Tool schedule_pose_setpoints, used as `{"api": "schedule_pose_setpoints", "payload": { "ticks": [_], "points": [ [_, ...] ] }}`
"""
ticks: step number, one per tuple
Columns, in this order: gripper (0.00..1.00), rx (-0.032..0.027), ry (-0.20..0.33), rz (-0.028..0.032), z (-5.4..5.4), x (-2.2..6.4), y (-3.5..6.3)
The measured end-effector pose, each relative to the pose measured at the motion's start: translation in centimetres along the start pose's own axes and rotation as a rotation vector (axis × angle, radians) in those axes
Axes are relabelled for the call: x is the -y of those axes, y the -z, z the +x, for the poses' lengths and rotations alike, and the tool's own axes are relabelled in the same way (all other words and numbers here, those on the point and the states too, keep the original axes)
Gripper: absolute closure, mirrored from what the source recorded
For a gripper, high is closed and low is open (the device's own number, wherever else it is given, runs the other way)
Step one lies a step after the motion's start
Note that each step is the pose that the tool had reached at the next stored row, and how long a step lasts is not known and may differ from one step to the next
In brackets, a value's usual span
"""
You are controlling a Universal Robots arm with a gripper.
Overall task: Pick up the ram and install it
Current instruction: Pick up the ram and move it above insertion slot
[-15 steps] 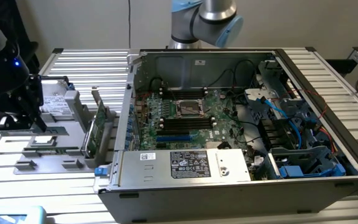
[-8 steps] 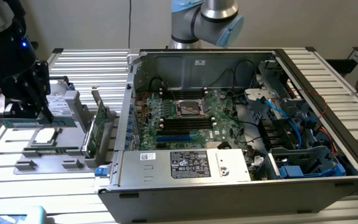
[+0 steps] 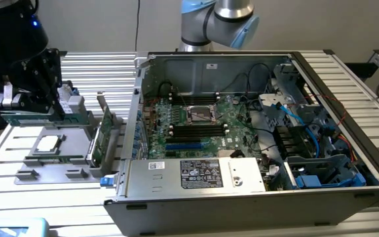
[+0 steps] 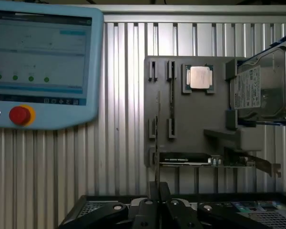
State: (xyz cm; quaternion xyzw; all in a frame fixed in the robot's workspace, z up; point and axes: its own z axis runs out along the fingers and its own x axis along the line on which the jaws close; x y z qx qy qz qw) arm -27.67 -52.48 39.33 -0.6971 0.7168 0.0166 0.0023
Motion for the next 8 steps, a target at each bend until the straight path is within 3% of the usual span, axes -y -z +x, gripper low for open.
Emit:
{"api": "schedule_pose_setpoints", "payload": {
  "ticks": [8],
  "points": [
    [0.87,0.0002,0.0,0.0,0.1,3.42,0.76]
  ]
}}
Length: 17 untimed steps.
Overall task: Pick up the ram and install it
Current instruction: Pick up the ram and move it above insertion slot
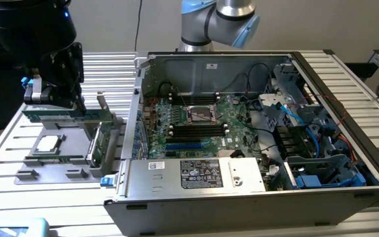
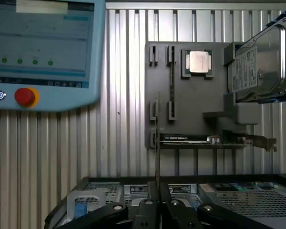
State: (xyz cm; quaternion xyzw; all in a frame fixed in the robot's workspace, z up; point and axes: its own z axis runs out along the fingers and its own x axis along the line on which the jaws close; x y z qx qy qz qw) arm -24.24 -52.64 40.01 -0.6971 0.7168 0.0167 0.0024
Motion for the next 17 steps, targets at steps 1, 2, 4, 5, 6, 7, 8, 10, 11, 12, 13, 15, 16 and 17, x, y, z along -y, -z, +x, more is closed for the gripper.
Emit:
{"api": "schedule_pose_setpoints", "payload": {
  "ticks": [1,2,4,5,6,7,8,10,11,12,13,15,16,17],
  "points": [
    [0.87,0.0,0.0,0.0,0.0,0.45,0.01],
    [0.87,-0.0001,0.0,0.0,0.0,0.9,0.03],
    [0.87,0.0,0.0,-0.0001,0.0,1.81,0.04],
    [0.87,-0.0001,0.0,0.0,-0.1,2.27,0.05],
    [0.87,0.0,0.0,0.0,-0.1,2.69,0.06],
    [0.87,0.0,0.0,0.0,-0.1,3.14,0.08],
    [0.87,-0.0001,0.0,0.0001,-0.1,3.58,0.09],
    [0.87,0.0,0.0,0.0005,-0.1,4.39,0.11],
    [0.87,0.0,0.0,0.0007,-0.1,4.79,0.12],
    [0.87,0.0,0.0,0.0009,-0.1,5.18,0.13],
    [0.87,-0.0001,0.0,0.0011,-0.1,5.59,0.15],
    [0.87,-0.0001,0.0,0.0015,-0.2,6.39,0.17],
    [0.87,0.0,0.0,0.0018,-0.2,6.81,0.18],
    [0.87,0.0,0.0,0.0022,-0.2,7.15,0.19]
  ]
}}
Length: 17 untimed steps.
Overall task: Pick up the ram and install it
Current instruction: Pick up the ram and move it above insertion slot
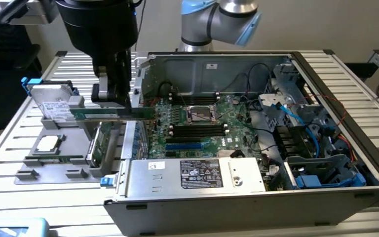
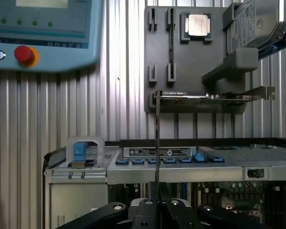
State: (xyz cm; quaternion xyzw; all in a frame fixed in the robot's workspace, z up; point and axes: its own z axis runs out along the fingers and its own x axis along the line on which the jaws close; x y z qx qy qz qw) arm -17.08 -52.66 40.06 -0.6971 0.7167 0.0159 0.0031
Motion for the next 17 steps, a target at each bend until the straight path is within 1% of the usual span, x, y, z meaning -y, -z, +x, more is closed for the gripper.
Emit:
{"api": "schedule_pose_setpoints", "payload": {
  "ticks": [9,14,17],
  "points": [
    [0.87,-0.0004,0.0,0.001,-0.1,3.88,0.06],
    [0.87,-0.0059,0.0,0.0025,-0.4,6.13,0.04],
    [0.87,-0.0087,0.0,0.0044,-1.0,7.38,-0.1]
  ]
}}
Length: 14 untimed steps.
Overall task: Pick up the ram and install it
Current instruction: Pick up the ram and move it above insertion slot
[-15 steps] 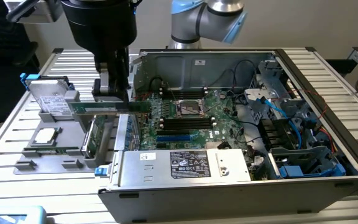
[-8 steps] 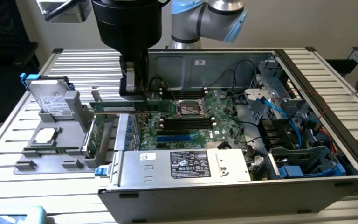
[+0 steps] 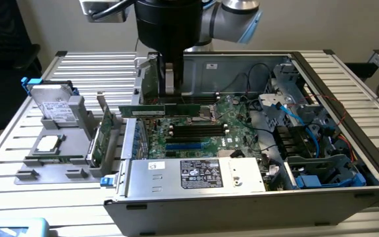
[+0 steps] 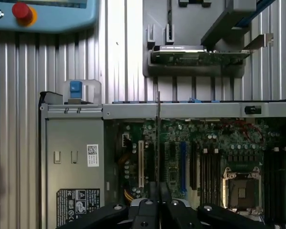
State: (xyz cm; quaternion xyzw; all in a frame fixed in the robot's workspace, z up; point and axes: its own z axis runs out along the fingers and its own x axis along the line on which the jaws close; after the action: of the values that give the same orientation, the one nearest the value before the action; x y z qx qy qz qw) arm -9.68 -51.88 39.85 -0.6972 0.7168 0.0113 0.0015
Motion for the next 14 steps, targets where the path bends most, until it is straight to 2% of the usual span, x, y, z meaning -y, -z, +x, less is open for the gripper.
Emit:
{"api": "schedule_pose_setpoints", "payload": {
  "ticks": [9,14],
  "points": [
    [0.87,-0.0089,0.0,0.0018,-2.3,3.75,-0.78],
    [0.87,-0.0106,0.0,0.0021,-4.1,5.23,-1.31]
  ]
}}
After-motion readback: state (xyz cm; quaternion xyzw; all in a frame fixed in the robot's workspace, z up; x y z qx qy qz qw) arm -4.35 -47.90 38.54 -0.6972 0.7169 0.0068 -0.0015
